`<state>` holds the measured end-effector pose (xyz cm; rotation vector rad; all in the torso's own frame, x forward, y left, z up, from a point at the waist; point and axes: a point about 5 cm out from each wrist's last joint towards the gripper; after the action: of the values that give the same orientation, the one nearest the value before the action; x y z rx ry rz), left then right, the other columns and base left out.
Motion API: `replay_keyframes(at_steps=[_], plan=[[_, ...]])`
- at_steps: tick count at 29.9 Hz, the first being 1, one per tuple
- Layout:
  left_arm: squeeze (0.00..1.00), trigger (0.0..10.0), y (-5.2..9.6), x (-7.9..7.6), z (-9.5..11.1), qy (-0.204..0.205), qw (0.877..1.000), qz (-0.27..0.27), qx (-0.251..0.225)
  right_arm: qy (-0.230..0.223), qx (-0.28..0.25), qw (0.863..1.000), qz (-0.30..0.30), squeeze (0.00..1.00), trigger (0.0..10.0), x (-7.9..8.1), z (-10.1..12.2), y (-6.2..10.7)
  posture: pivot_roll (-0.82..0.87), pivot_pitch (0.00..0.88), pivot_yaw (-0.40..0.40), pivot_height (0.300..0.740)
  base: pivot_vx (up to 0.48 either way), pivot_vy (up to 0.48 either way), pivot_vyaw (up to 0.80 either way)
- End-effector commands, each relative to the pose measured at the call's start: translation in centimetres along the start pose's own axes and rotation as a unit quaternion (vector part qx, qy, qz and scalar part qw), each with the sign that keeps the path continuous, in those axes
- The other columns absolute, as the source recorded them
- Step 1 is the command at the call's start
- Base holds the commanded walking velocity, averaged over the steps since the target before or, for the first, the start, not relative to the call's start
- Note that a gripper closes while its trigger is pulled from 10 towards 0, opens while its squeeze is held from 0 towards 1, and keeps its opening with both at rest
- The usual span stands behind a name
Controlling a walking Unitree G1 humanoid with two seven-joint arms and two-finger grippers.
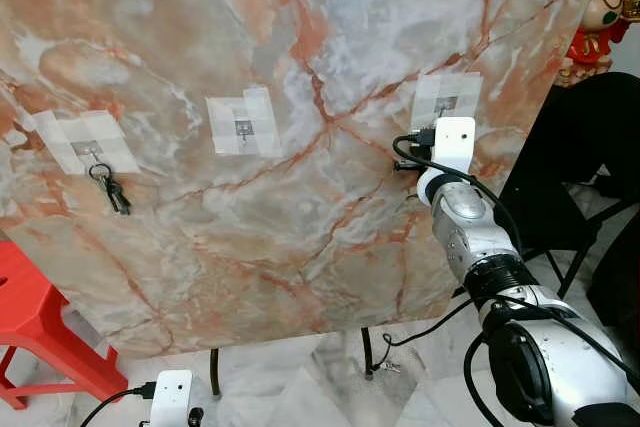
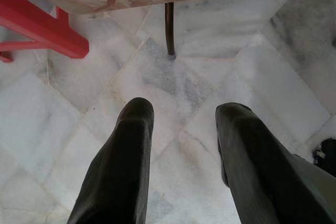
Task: Hang keys on a hook
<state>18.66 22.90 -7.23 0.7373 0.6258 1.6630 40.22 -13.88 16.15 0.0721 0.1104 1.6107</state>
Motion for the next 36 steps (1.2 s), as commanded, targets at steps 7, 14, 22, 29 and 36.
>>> replay_keyframes(at_steps=[7,14,22,29,36], plan=[[0.0,10.0,0.1,0.3,-0.4,-0.005,1.0,-0.001,0.009,-0.017,-0.037,0.999,0.009,1.0,10.0,0.3,1.2,0.0,0.03,0.0,0.011,0.723,0.0,0.0,0.0],[0.0,10.0,0.1,0.3,-0.4,-0.005,1.0,-0.001,0.009,-0.021,-0.042,0.999,0.01,1.0,10.0,0.4,1.3,0.0,0.03,0.0,0.012,0.723,0.0,0.0,0.0],[0.0,10.0,0.1,0.4,-0.5,-0.006,1.0,-0.001,0.011,-0.026,-0.054,0.998,0.015,1.0,10.0,0.5,0.8,0.4,0.03,0.0,0.011,0.723,0.0,0.0,0.0],[0.0,10.0,0.1,0.3,-0.7,-0.007,1.0,-0.003,0.015,-0.032,-0.064,0.997,0.007,0.95,10.0,-0.2,-1.5,1.8,0.03,0.0,0.013,0.723,0.0,0.0,0.0],[0.0,10.0,0.1,0.3,-0.7,-0.008,1.0,-0.003,0.017,-0.026,-0.003,1.0,-0.007,0.0,10.0,-1.0,-5.3,3.0,0.03,0.0,0.014,0.723,0.0,0.0,0.0]])
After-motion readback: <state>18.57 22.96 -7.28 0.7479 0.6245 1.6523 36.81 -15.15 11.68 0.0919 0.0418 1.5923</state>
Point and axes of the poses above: a point about 5 cm out from each wrist's last joint towards the gripper, its own y axis pointing back from the gripper into the wrist, its own z axis along the axis of the wrist's last joint, x = y × z, and after that the axes turned 2 degrees about y, right-handed
